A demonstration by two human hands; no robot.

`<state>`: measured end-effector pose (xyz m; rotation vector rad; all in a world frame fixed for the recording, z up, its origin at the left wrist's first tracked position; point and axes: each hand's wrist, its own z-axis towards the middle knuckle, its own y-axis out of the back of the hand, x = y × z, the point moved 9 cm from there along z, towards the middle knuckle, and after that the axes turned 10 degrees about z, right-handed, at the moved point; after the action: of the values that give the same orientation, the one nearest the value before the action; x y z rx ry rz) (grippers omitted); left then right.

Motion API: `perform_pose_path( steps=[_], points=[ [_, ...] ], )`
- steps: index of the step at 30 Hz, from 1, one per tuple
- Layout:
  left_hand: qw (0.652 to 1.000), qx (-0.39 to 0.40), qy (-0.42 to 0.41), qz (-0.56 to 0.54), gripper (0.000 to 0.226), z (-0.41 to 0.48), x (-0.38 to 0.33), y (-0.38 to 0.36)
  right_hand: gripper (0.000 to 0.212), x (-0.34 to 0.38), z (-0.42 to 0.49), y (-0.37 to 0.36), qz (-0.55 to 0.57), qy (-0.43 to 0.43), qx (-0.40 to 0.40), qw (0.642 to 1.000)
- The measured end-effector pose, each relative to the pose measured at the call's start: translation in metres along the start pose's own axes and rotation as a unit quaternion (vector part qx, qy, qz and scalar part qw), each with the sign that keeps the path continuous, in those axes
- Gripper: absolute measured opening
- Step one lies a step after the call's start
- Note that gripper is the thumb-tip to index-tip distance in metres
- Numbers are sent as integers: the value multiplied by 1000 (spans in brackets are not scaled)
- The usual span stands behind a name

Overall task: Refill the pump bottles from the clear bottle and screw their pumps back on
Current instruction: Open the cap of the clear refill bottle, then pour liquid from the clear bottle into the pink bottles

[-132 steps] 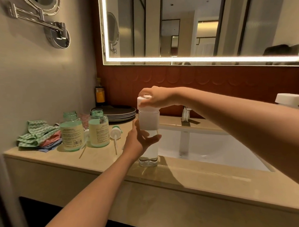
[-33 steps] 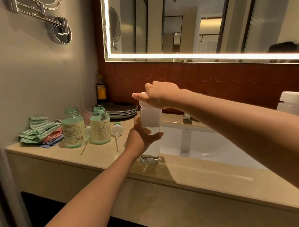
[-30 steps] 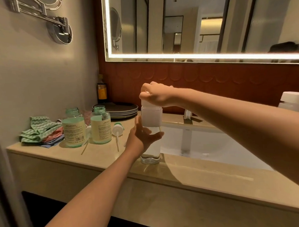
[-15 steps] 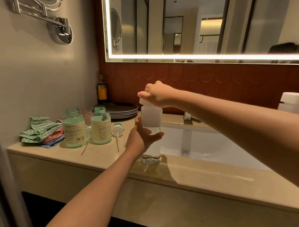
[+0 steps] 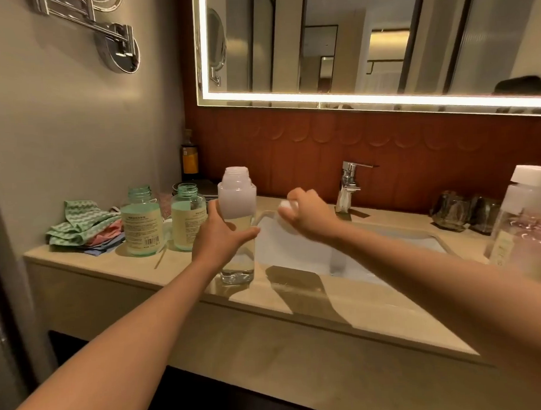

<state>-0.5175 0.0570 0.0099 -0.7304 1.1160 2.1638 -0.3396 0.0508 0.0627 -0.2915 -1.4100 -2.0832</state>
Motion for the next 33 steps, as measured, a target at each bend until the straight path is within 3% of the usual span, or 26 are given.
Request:
perform_pose_path(
  steps=[6, 15, 17, 20, 23, 28, 33],
  points=[
    [996, -37, 48, 62, 85, 1, 17, 21, 57, -5, -37, -85, 4, 17, 120, 993],
    [999, 3, 37, 26, 98, -3, 14, 20, 68, -8, -46, -100, 32, 23, 114, 993],
    [998, -41, 24, 37, 94, -11, 12, 32, 67, -10, -49, -92, 43, 17, 96, 994],
    [978, -187, -39, 83, 64, -35, 1, 65, 59, -17, -53, -74, 59, 4, 62, 996],
    [959, -235, -118, 106, 41, -60, -21, 72, 53, -25, -58, -51, 64, -8, 42, 997],
    [958, -190, -198, 81, 26, -78, -78, 35, 43, -50, -74, 15, 79, -41, -5, 996],
    [969, -100, -225, 13, 26, -83, -148, -37, 30, -94, -114, 107, 57, -72, -114, 989]
  ],
)
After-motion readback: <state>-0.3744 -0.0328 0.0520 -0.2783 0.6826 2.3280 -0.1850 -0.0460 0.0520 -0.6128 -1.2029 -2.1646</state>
